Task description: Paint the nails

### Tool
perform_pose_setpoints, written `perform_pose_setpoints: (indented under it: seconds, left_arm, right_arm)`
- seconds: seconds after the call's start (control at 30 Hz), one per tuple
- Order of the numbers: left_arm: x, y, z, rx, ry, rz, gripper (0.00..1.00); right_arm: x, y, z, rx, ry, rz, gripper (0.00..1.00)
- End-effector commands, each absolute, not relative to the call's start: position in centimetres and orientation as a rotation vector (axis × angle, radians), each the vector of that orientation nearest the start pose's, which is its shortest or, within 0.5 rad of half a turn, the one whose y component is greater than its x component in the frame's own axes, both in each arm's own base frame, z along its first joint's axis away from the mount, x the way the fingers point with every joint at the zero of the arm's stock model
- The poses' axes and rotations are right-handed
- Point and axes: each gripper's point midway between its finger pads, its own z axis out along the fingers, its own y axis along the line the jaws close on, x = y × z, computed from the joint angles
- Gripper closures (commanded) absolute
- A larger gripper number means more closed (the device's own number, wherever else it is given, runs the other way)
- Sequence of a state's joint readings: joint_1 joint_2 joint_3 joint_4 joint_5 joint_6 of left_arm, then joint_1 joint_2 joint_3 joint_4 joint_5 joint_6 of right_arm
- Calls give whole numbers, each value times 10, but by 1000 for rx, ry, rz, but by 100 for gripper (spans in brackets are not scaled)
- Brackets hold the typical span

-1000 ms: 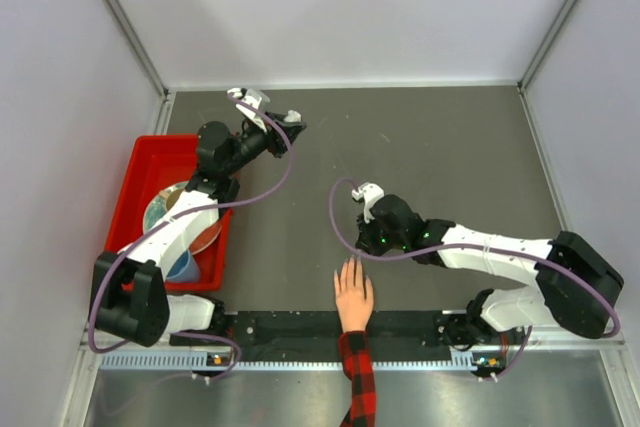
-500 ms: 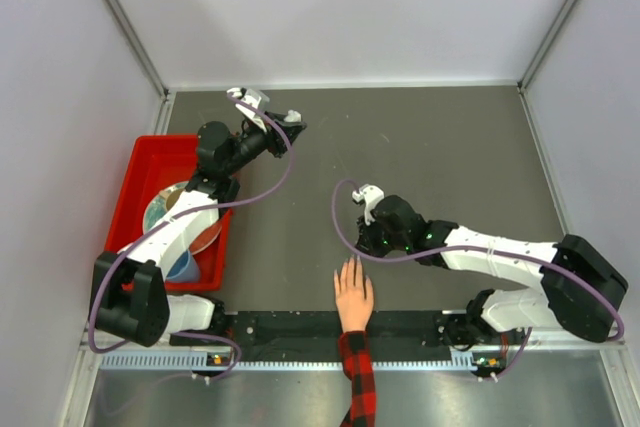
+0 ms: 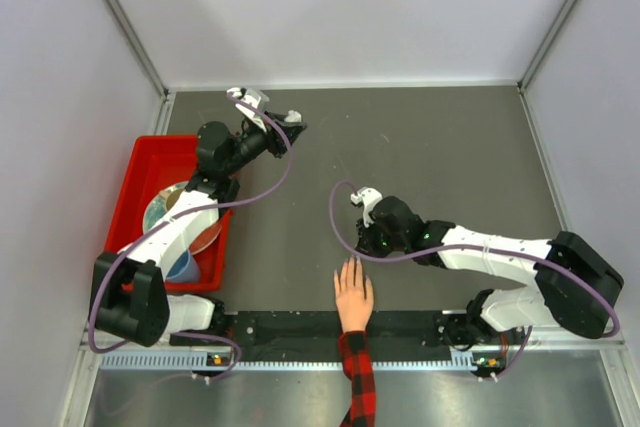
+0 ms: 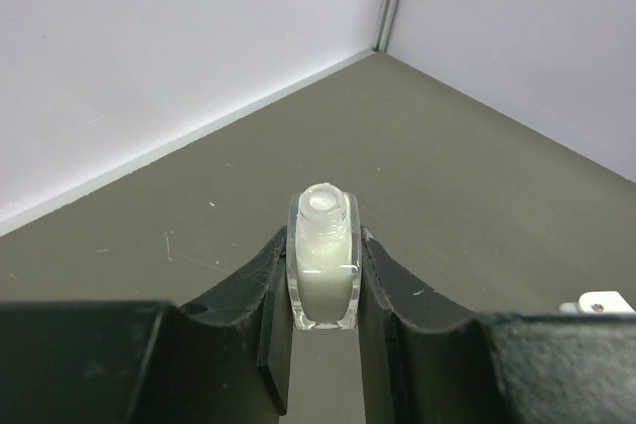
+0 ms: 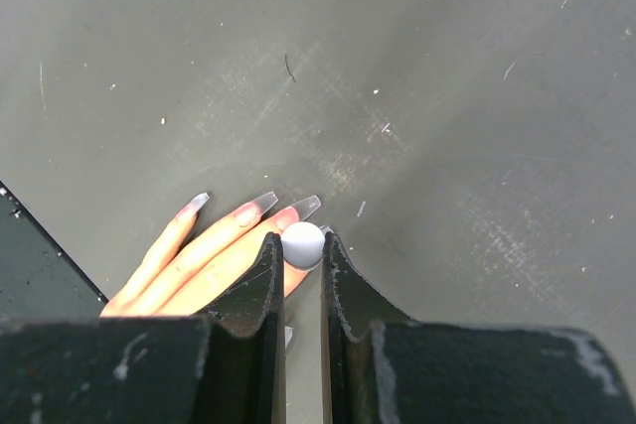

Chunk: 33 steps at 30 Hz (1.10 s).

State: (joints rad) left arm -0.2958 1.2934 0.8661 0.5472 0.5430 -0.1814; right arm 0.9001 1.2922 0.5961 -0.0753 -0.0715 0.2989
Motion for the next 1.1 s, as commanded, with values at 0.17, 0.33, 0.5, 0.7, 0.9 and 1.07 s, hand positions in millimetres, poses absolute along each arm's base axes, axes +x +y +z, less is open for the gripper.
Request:
perform_pose_setpoints:
  seconds: [0.17,0.33,0.5,0.7,0.9,1.07]
  left_arm:
    - [371,-216,346,557,1290,-771,100]
    - [371,-215,346,554,1290,-772,100]
    - [370,-216,347,557,1288,-774,100]
    - [369,-216,347,558,1287,-771,100]
    - [369,-215,347,558,1288,-772,100]
    - [368,-215,348,559,1286,-768,100]
  right_arm:
    - [189,275,69,-740,2277,680,100]
    - [189,272,70,-723,2278,676,100]
    - [188,271,72,-717,2272,680,100]
    - [189,281,75,-734,2247,724,100]
    - [190,277,70,-721,2271,701,100]
    - [190,276,65,-719,2289,686,100]
